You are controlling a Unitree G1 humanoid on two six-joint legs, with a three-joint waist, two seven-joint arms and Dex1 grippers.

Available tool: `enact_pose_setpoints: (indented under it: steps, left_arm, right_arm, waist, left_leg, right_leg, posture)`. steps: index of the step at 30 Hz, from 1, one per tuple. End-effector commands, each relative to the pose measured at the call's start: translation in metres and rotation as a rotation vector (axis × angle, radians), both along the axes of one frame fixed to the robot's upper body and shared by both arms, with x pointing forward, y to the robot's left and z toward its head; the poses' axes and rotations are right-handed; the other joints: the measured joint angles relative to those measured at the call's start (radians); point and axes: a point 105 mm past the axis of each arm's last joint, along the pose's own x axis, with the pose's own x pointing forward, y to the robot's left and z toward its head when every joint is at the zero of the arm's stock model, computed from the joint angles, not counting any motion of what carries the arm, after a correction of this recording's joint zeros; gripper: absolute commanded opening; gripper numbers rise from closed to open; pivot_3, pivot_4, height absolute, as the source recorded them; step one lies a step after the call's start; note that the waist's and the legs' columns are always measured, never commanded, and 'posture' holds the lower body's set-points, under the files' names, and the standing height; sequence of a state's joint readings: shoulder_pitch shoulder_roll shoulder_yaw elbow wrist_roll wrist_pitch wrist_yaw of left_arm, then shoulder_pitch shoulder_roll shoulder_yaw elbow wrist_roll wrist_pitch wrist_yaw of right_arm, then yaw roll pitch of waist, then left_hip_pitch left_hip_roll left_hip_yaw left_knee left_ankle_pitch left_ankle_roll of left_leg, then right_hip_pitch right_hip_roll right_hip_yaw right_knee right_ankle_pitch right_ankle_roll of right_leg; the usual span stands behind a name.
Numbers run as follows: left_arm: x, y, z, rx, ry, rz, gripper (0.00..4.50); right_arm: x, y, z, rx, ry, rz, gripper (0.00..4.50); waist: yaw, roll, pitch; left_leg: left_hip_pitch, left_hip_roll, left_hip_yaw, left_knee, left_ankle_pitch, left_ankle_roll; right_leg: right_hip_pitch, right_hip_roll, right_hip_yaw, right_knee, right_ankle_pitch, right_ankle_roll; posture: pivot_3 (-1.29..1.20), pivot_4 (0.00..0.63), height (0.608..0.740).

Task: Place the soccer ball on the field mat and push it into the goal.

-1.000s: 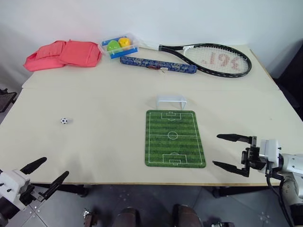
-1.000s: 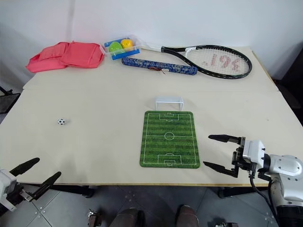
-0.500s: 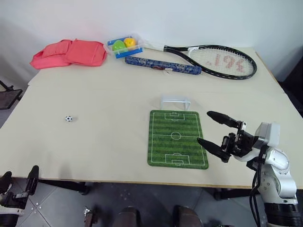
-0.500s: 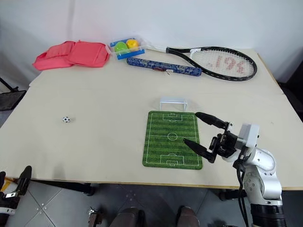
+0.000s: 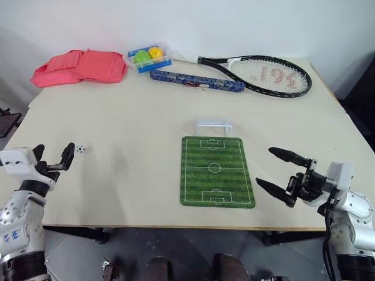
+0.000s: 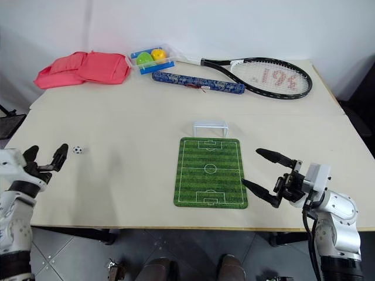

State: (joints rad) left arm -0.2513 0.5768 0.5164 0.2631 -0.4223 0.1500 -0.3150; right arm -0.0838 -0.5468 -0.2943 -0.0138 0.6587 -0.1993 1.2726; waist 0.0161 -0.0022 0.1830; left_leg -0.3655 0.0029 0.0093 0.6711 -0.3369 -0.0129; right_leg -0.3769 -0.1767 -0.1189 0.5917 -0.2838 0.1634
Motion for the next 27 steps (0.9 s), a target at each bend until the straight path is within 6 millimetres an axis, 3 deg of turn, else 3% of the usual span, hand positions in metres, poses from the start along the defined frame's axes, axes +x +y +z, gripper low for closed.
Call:
enact_pose_setpoints:
  steps: [1, 8, 11, 19, 20, 24, 27]
  left_arm:
    - [0.020, -0.002, 0.001, 0.057, 0.045, -0.024, 4.48]
    - [0.037, -0.008, -0.016, 0.042, 0.118, -0.057, 4.48]
    - [0.039, -0.008, -0.026, 0.004, 0.148, -0.065, 3.88]
    - [0.039, -0.016, -0.039, -0.007, 0.150, -0.101, 1.43]
    - [0.039, -0.016, -0.038, -0.014, 0.133, -0.106, 1.19]
    - [0.032, -0.026, -0.017, 0.021, -0.008, -0.204, 1.19]
    - [0.019, -0.063, 0.013, 0.089, -0.141, -0.454, 1.19]
  right_arm:
    - [-0.006, -0.004, 0.008, -0.001, -0.050, -0.014, 4.50]
    - [-0.015, -0.009, 0.001, 0.013, -0.035, -0.030, 4.50]
    - [-0.017, -0.009, 0.000, 0.016, -0.036, -0.032, 4.50]
    - [-0.019, -0.011, -0.009, 0.030, -0.027, -0.049, 4.50]
    - [-0.019, -0.011, -0.009, 0.031, -0.026, -0.050, 4.50]
    - [-0.020, -0.013, -0.011, 0.024, -0.024, -0.054, 4.50]
    - [-0.023, -0.021, -0.015, 0.005, -0.025, -0.063, 4.50]
  waist:
    - [0.002, 0.000, 0.000]
    - [-0.002, 0.000, 0.000]
    - [-0.002, 0.000, 0.000]
    - [0.004, 0.000, 0.000]
    - [0.004, 0.000, 0.000]
    - [0.005, 0.000, 0.000]
    - [0.005, 0.000, 0.000]
  left_leg:
    - [0.000, 0.000, 0.000, 0.000, 0.000, 0.000]
    - [0.000, 0.000, 0.001, -0.001, 0.000, 0.000]
    - [0.000, 0.000, 0.001, 0.000, 0.000, 0.000]
    - [0.001, 0.000, 0.001, 0.001, 0.000, 0.000]
    - [0.001, 0.000, 0.001, 0.001, 0.000, 0.000]
    - [0.000, 0.000, 0.001, 0.001, 0.000, 0.000]
    - [0.000, 0.000, 0.001, 0.001, 0.000, 0.000]
  right_leg:
    - [0.000, 0.000, 0.000, 0.001, 0.000, 0.000]
    - [0.000, 0.000, 0.000, 0.000, 0.000, 0.000]
    - [0.000, 0.000, 0.001, 0.000, 0.000, 0.000]
    - [0.000, 0.000, 0.001, 0.000, 0.000, 0.000]
    - [0.000, 0.000, 0.001, 0.001, 0.000, 0.000]
    - [0.000, 0.000, 0.001, 0.001, 0.000, 0.000]
    - [0.000, 0.000, 0.001, 0.000, 0.000, 0.000]
  posture:
    - [0.00, 0.150, 0.740]
    - [0.00, 0.150, 0.740]
    - [0.00, 0.150, 0.740]
    - [0.00, 0.150, 0.740]
    - [0.00, 0.150, 0.740]
    - [0.00, 0.150, 0.740]
    - [0.00, 0.150, 0.740]
